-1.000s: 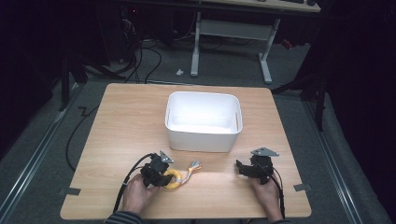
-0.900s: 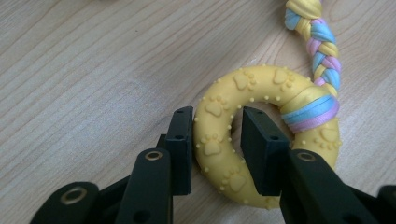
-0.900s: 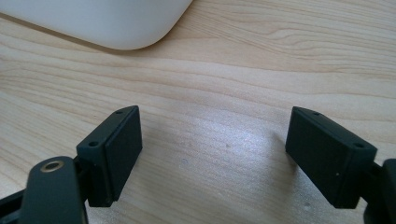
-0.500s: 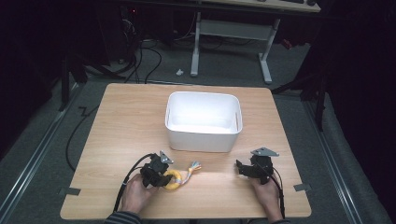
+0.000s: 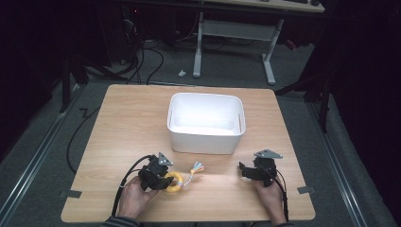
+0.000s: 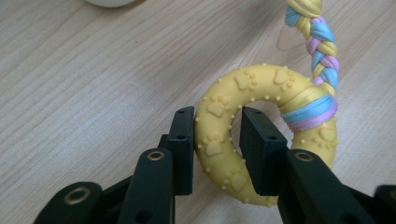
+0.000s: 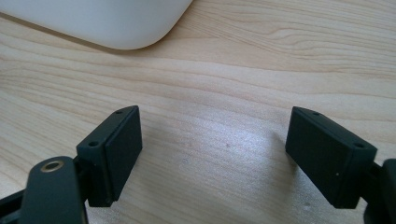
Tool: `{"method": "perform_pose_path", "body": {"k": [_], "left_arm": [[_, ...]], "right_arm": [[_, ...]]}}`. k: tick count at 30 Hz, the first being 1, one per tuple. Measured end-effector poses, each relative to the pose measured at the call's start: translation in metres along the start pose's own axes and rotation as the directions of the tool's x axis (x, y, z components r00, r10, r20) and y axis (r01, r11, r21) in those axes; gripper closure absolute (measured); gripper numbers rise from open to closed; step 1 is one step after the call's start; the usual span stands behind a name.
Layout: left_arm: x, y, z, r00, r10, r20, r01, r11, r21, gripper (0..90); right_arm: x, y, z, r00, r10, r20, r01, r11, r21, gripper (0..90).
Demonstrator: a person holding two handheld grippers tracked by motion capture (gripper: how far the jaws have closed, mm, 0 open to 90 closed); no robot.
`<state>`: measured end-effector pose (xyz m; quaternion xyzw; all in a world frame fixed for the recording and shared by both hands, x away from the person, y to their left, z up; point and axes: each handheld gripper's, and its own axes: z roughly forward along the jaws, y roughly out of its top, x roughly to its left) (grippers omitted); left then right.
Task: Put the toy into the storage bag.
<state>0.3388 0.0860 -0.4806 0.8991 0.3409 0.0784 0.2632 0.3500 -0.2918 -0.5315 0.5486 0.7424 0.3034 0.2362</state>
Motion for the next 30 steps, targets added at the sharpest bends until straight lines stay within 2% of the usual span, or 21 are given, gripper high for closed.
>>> {"method": "perform_pose_path", "body": {"k": [13,19,26,30], "left_arm": [[0.001,0.003,-0.028,0.9998,-0.009,0.015,0.009,0.9989,-0.045,66.6],[0.002,0.007,-0.041,1.0,-0.001,-0.009,0.001,0.9989,-0.046,66.6],[0.007,0.01,-0.052,0.9999,-0.014,-0.009,0.013,0.9981,-0.06,66.7],[0.009,0.013,-0.061,0.9995,-0.024,0.022,0.026,0.9955,-0.091,66.7]], "right_arm": [[0.0,0.0,0.0,1.0,0.0,-0.001,0.0,1.0,0.0,18.8],[0.0,0.0,0.0,1.0,-0.001,-0.001,0.001,1.0,0.0,18.8],[0.0,0.0,0.0,1.0,0.0,-0.001,0.0,1.0,0.0,18.8],[0.0,0.0,0.0,1.0,-0.001,-0.001,0.001,1.0,0.0,18.8]]}}
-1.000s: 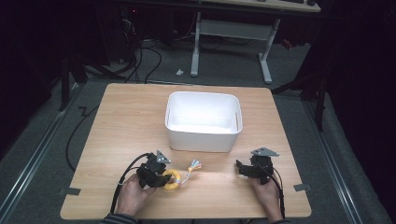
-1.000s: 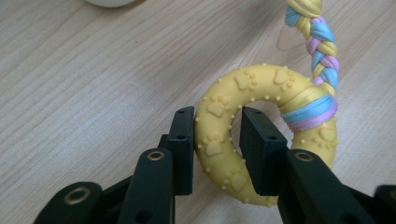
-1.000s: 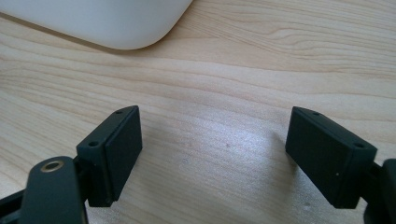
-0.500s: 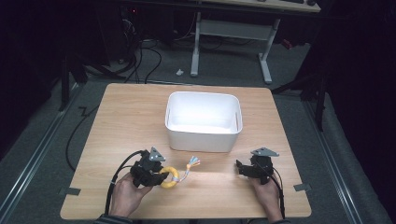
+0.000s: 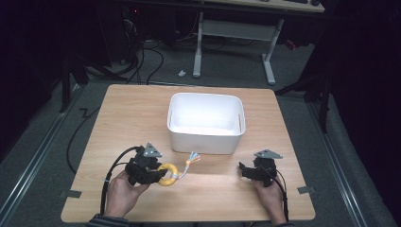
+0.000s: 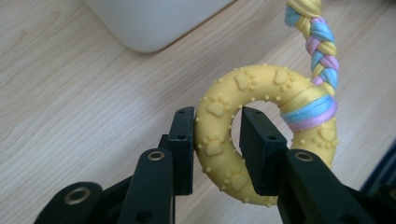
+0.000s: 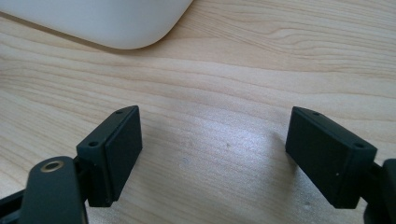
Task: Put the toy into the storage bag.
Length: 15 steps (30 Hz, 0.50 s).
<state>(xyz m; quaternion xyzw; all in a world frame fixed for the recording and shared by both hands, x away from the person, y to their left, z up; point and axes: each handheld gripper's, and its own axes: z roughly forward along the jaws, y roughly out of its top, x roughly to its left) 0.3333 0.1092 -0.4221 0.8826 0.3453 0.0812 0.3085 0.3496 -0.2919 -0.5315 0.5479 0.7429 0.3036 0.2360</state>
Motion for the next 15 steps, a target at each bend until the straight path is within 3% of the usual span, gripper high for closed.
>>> {"method": "perform_pose_path", "body": {"k": [4,15], "left_arm": [[0.001,0.01,-0.013,1.0,-0.004,0.002,0.004,0.9997,-0.026,66.7],[0.006,0.031,-0.025,0.9998,0.016,-0.014,-0.016,0.9998,-0.01,66.7]], "right_arm": [[0.0,0.0,0.0,1.0,0.0,0.0,0.0,1.0,0.0,18.8],[0.0,0.0,0.0,1.0,0.0,0.001,0.0,1.0,0.0,18.8]]}}
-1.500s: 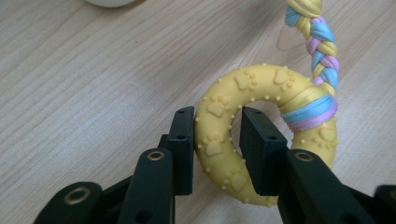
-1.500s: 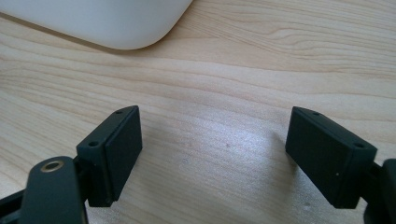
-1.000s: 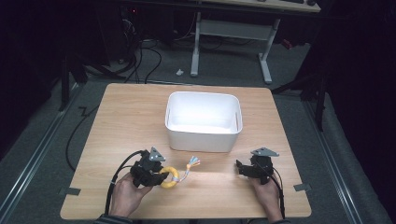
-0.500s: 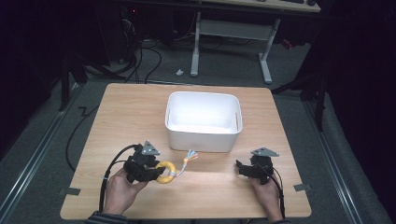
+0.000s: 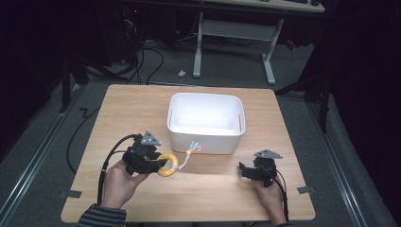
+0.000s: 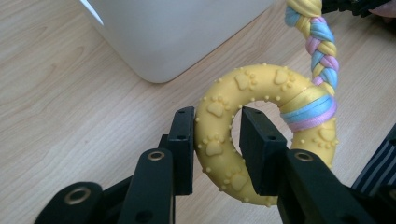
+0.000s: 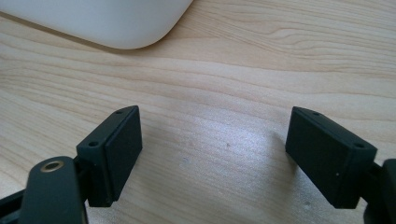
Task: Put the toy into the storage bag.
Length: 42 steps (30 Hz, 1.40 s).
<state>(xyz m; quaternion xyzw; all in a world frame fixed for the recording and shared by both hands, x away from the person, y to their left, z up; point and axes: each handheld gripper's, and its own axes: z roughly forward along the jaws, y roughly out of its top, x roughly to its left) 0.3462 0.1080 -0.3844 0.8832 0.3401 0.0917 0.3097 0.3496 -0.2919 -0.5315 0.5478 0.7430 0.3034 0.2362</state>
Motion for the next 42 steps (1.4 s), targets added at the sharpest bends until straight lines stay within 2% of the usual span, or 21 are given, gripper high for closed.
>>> {"method": "perform_pose_path", "body": {"k": [15,20,29,42], "left_arm": [[0.006,0.023,-0.013,1.0,0.002,-0.007,-0.002,0.9999,-0.014,66.7],[0.007,0.035,-0.017,0.9998,0.016,-0.013,-0.016,0.9998,-0.014,66.7],[0.009,0.055,-0.014,0.9994,0.033,-0.004,-0.033,0.9994,-0.007,66.6],[0.016,0.079,-0.005,0.9996,0.027,-0.001,-0.027,0.9996,0.007,66.7]], "right_arm": [[0.0,0.0,0.0,1.0,0.0,-0.001,0.0,1.0,0.0,18.7],[0.0,0.0,0.0,1.0,-0.001,-0.001,0.001,1.0,0.0,18.8],[0.0,0.0,0.0,1.0,0.002,-0.001,-0.002,1.0,0.001,18.7],[0.0,-0.001,-0.001,1.0,0.0,-0.001,0.0,1.0,0.0,18.7]]}}
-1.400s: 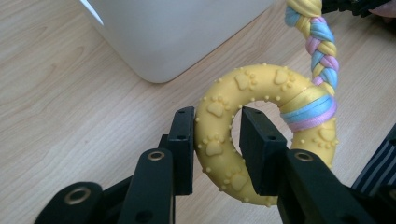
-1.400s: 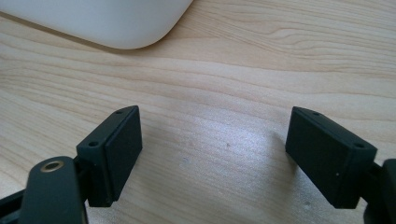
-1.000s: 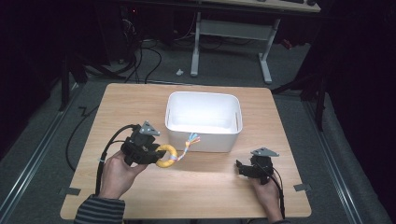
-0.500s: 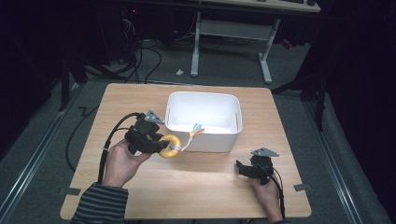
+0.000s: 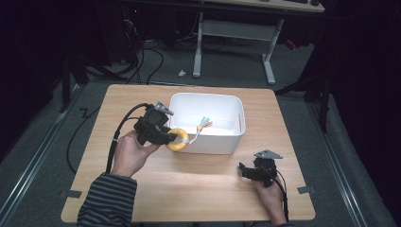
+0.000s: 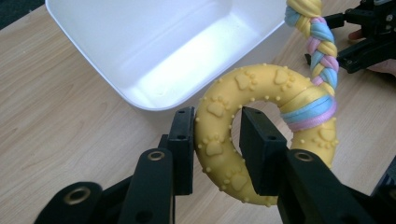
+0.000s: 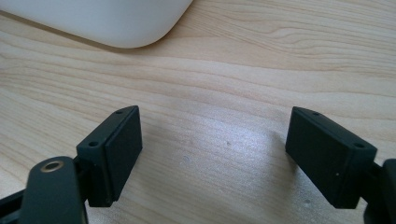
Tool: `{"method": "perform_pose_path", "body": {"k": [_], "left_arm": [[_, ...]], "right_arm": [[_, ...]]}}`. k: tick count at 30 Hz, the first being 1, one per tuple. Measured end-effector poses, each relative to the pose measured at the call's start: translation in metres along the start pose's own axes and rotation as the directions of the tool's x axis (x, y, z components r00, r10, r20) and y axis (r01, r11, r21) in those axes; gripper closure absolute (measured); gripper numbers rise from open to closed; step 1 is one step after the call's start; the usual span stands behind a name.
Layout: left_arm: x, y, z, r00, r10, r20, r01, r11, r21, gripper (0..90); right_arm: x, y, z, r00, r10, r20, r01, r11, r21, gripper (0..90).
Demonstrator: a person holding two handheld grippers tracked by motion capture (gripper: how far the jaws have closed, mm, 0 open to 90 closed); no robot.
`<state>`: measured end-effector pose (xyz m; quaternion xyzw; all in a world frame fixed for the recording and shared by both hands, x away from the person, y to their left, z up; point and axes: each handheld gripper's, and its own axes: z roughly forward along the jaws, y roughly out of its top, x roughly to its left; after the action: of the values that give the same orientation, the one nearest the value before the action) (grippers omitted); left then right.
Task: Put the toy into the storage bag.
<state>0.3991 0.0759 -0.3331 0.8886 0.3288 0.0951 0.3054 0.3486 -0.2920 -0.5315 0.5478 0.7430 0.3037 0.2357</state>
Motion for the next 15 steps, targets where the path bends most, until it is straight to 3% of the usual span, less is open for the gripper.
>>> {"method": "perform_pose_path", "body": {"k": [15], "left_arm": [[0.009,0.024,0.016,0.9999,0.002,-0.012,-0.001,0.9998,0.021,66.7]], "right_arm": [[0.0,0.0,0.0,1.0,0.0,-0.001,0.0,1.0,0.001,18.8]]}}
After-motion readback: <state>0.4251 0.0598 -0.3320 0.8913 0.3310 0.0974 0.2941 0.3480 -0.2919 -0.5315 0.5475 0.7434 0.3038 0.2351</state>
